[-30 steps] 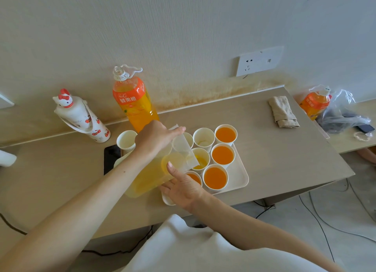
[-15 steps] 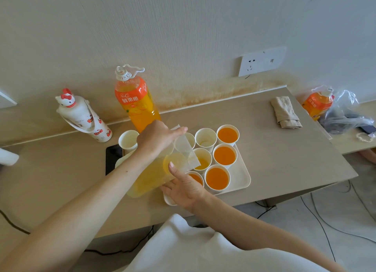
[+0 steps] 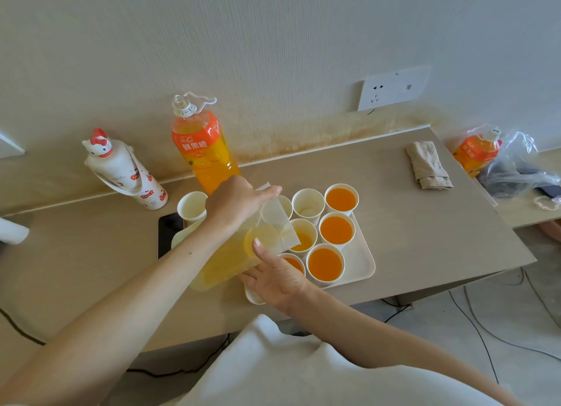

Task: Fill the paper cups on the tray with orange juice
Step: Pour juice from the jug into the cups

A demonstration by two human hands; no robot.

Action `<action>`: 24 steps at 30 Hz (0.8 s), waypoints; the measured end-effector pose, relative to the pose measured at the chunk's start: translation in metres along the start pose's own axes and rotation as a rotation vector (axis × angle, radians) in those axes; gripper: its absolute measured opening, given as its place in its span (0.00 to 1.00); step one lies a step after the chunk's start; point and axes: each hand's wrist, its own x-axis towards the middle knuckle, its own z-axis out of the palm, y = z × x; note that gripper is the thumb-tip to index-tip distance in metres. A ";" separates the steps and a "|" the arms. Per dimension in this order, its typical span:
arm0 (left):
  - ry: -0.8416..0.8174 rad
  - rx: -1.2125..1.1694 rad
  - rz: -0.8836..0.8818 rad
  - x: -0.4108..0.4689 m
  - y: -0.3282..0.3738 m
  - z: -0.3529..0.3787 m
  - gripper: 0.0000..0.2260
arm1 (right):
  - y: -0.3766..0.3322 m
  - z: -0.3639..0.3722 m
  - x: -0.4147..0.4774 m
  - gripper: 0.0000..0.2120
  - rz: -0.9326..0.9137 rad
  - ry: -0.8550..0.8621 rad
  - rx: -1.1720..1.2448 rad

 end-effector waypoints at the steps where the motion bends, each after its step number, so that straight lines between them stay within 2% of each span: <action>1: 0.001 0.006 -0.001 0.000 0.001 0.000 0.28 | 0.000 0.000 0.000 0.52 0.001 0.003 0.001; 24: -0.008 0.024 0.007 -0.010 0.008 -0.001 0.28 | 0.000 -0.004 -0.005 0.52 0.011 0.009 -0.019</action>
